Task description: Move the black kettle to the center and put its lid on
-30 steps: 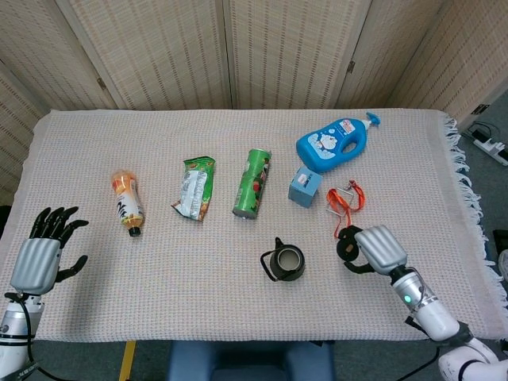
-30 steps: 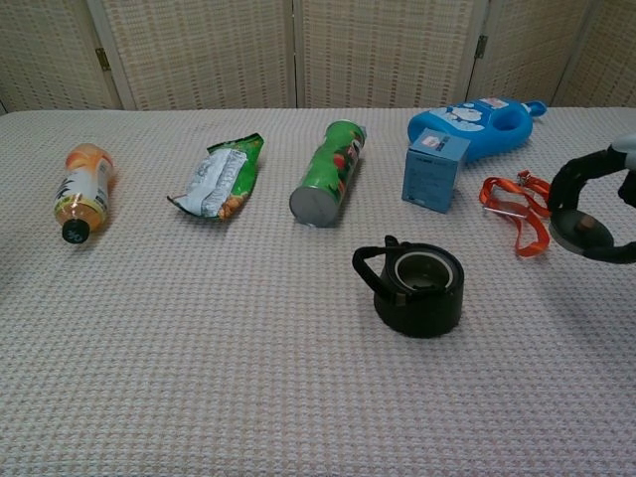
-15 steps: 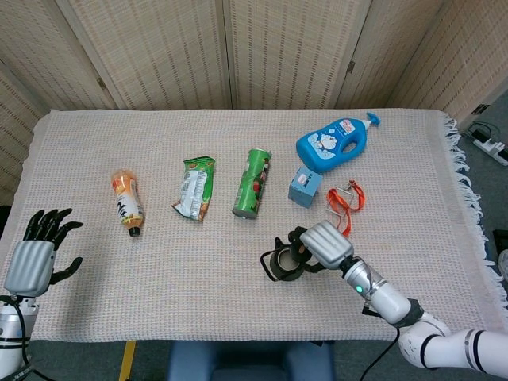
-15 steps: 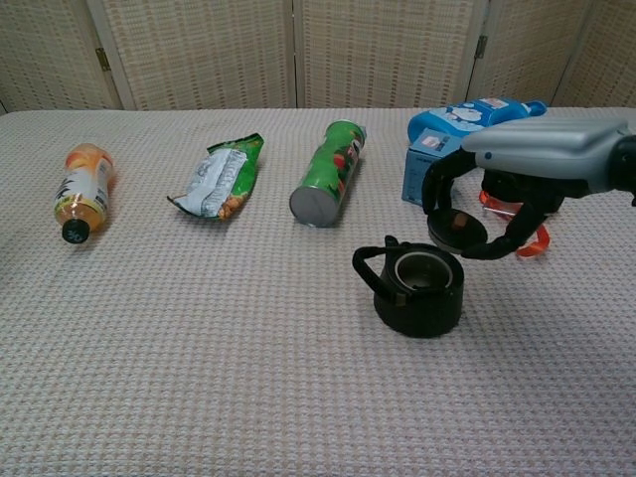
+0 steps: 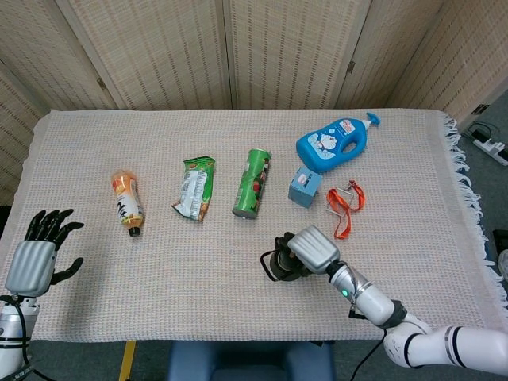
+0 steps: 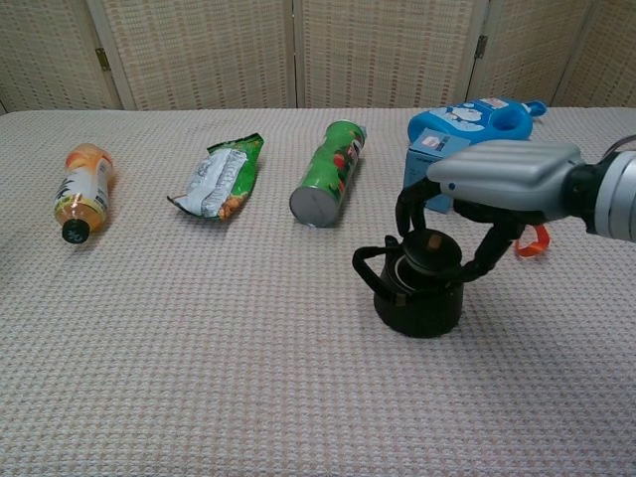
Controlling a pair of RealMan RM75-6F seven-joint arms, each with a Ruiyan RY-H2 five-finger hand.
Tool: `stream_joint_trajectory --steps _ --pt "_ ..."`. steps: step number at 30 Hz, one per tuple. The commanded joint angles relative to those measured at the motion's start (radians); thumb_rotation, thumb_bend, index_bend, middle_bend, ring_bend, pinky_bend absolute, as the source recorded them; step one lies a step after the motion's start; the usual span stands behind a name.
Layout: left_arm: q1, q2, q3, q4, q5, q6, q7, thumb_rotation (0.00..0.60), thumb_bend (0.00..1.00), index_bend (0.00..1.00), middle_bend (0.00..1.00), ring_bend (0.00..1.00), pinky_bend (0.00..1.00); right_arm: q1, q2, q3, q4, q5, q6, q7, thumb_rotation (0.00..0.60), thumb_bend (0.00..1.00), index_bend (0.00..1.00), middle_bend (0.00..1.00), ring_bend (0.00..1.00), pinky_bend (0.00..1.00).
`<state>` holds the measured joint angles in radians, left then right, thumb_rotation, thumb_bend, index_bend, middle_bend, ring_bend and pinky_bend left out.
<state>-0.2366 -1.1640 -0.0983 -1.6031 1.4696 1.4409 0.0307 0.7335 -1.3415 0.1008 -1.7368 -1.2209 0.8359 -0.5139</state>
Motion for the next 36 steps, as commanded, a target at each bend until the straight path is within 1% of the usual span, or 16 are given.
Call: stream_joint_trajectory --steps 1,7,13,18,23,28,36 --pt "0.000 0.000 0.000 0.001 0.000 -0.001 0.000 0.600 0.23 0.25 0.09 0.06 0.00 0.004 -0.005 -0.002 0.005 -0.004 0.006 0.002 0.600 0.31 0.35 0.36 0.87 0.70" --pt "0.001 -0.003 0.000 0.004 0.000 -0.002 0.000 0.600 0.23 0.25 0.09 0.06 0.00 0.009 -0.018 -0.015 0.010 -0.023 0.016 0.019 0.600 0.31 0.24 0.26 0.86 0.70" --pt "0.003 -0.006 -0.001 0.010 -0.001 -0.003 -0.003 0.600 0.23 0.25 0.09 0.06 0.00 -0.001 -0.011 -0.030 0.005 -0.048 0.038 0.043 0.600 0.31 0.18 0.23 0.85 0.70" --pt "0.004 -0.007 -0.001 0.010 0.001 -0.001 -0.003 0.600 0.23 0.25 0.09 0.06 0.00 -0.024 0.019 -0.047 -0.028 -0.107 0.073 0.104 0.600 0.31 0.18 0.24 0.86 0.70" --pt "0.002 -0.008 -0.002 0.005 0.004 -0.002 0.003 0.600 0.23 0.25 0.09 0.06 0.00 -0.045 0.045 -0.079 -0.043 -0.160 0.080 0.167 0.600 0.31 0.18 0.32 0.85 0.70" --pt "0.000 -0.010 -0.002 -0.001 0.010 -0.001 0.012 0.600 0.23 0.25 0.09 0.06 0.00 -0.046 0.032 -0.088 -0.023 -0.175 0.069 0.199 0.600 0.31 0.19 0.34 0.85 0.70" --pt "0.006 -0.005 -0.003 -0.005 0.005 0.003 0.014 0.600 0.23 0.25 0.09 0.06 0.00 -0.040 0.003 -0.093 0.014 -0.181 0.052 0.207 0.600 0.31 0.20 0.34 0.85 0.70"
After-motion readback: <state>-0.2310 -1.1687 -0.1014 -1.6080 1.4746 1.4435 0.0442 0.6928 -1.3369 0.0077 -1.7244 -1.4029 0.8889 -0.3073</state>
